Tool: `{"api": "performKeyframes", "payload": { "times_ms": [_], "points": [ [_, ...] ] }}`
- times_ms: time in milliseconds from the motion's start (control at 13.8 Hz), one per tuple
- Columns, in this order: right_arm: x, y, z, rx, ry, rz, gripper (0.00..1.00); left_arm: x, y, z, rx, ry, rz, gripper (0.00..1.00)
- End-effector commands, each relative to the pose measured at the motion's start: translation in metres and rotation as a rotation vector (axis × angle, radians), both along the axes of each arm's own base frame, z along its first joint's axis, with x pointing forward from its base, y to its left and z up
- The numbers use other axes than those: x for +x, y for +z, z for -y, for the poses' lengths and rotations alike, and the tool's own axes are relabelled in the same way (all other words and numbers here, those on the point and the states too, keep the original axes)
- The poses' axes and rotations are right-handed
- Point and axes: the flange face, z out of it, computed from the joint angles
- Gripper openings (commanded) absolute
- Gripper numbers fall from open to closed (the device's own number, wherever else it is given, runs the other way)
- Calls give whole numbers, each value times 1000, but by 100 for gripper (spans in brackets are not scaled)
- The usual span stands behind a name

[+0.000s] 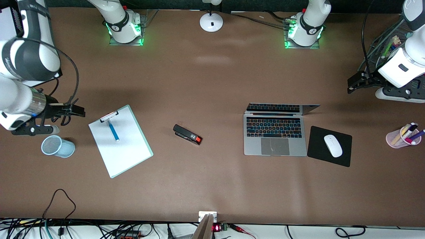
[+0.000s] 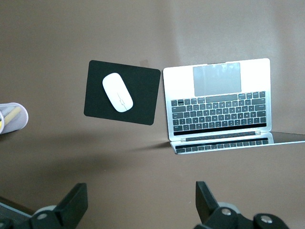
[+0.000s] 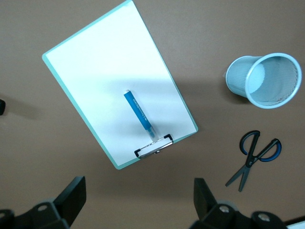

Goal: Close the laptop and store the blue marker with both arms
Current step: 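Reach the right gripper down to the blue marker on the clipboard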

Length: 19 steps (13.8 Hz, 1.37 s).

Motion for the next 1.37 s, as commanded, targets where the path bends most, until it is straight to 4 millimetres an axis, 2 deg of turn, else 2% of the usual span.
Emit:
{"api": "performKeyframes", "payload": {
  "times_ms": [0, 289, 506, 868, 1013, 1085, 1157, 1230, 1302],
  "points": [
    [11, -27, -1, -12, 45, 4, 100, 1, 8, 4, 16, -15, 0, 100],
    [19, -82, -3, -12, 67, 21, 100, 2, 7, 5, 16, -17, -2, 100],
    [20, -124, -8, 1, 218, 59, 100, 1, 6, 6, 16, -17, -11, 100],
    [26, -171, -27, 7, 348, 84, 100, 1, 3, 6, 17, -20, -26, 99],
    [27, -188, -35, 7, 369, 83, 100, 2, -1, 6, 18, -21, -43, 44],
    [26, -193, -38, 10, 392, 76, 100, 3, 2, 6, 18, -21, -63, 25],
    [25, -198, -41, 13, 428, 71, 100, 7, 3, 6, 17, -21, -83, 18],
    [27, -202, -41, 14, 456, 84, 100, 14, 4, 7, 15, -20, -88, 17],
    [27, -208, -38, 15, 474, 91, 99, 17, 5, 7, 14, -20, -88, 11]
  ]
}}
